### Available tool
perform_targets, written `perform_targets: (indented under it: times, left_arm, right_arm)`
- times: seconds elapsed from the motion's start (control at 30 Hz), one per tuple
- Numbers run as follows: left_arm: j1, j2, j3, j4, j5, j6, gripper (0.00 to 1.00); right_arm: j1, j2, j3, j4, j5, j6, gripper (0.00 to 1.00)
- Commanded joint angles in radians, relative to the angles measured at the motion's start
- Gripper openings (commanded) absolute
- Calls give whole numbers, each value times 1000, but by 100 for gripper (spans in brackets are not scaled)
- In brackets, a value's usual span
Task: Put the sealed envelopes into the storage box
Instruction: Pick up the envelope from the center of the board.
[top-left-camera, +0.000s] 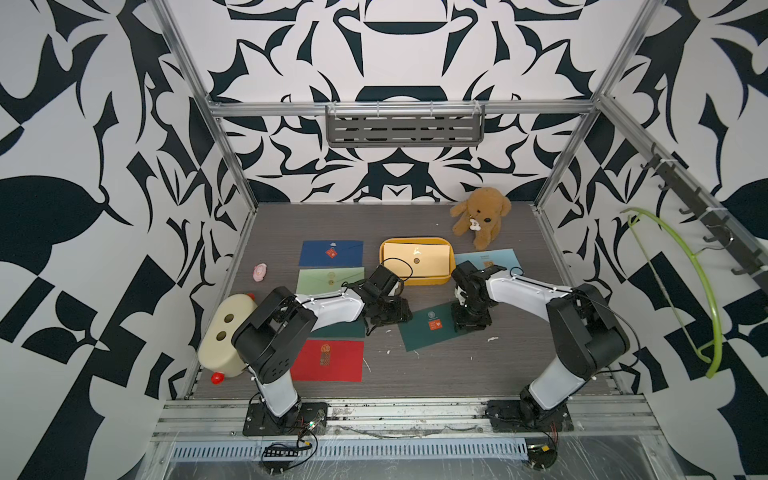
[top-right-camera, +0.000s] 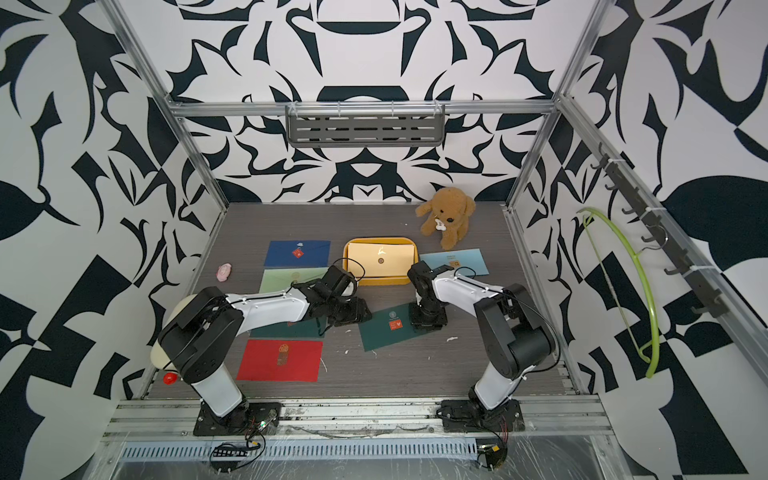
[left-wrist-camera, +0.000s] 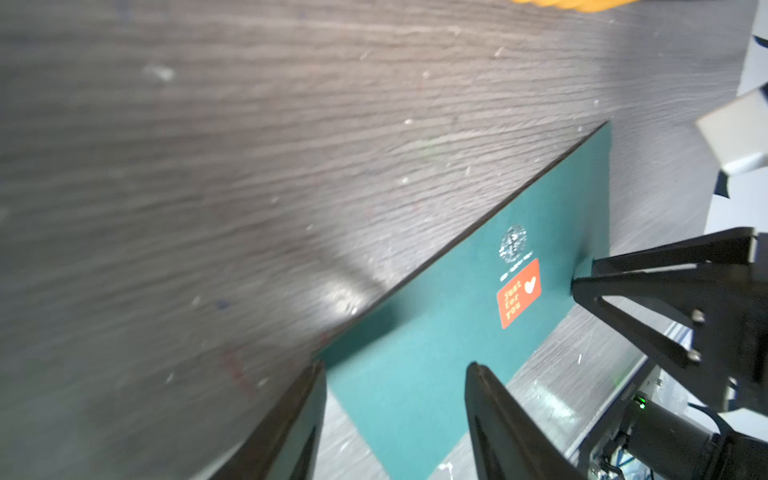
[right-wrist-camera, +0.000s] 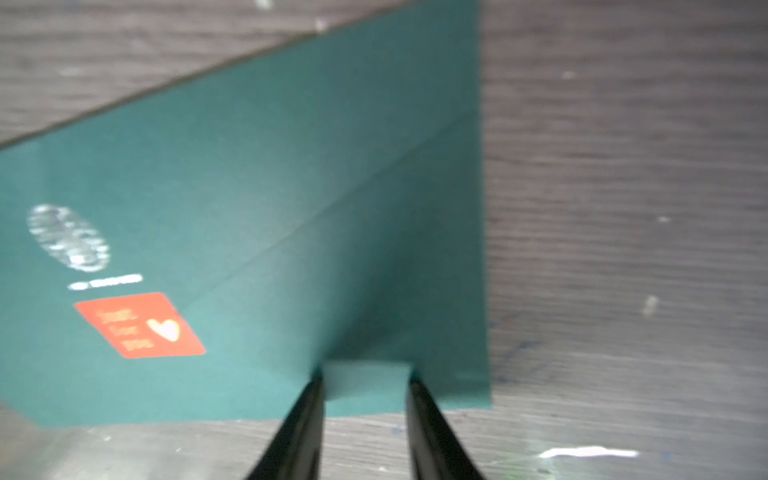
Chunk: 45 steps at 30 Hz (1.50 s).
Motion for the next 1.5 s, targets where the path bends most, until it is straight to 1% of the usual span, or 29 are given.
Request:
perform_targets:
  times: [0.0,0.1,0.2,0.27,0.37,0.5,0.63,0.83,1.03,1.2,1.47]
  left_arm:
    - [-6,-71,-8,-106,-51,-42,61]
    - [-24,-103,-21,-129,-70,-94,61]
    - [-59,-112,-21,-155,-92,-140,61]
    - [-83,-112,-29,-152,-101,-182,61]
    - [-114,-112,-55,-125,-116,-245,61]
    - [-129,-114,-99,-81,-118,-314,61]
    - [-132,-101,-130,-37,-97,-343,61]
    - [-133,-84,-152,-3,-100,-360,61]
    - [-127,-43,-147,10,-105,-354,62]
    - [-98,-46,-154,11,-108,-346,62]
    - [-60,-63,-176,20,-97,-317,62]
  right_arm:
    - [2,3,-22,71,-28,0,52]
    - [3,-57,26,39,-23,1,61]
    - [-7,-82,57,7,19,-9,69]
    - [-31,-79,63,6,36,-20,72]
    - [-69,-61,72,35,52,-35,74]
    - [-95,-11,112,75,57,-45,74]
    - [-103,74,158,86,28,-70,74]
    - [-103,109,117,116,-58,-98,74]
    - [-103,79,37,142,-155,-105,73]
    - [-103,18,-23,142,-194,-101,72]
    - [-102,-30,-79,141,-221,-84,73]
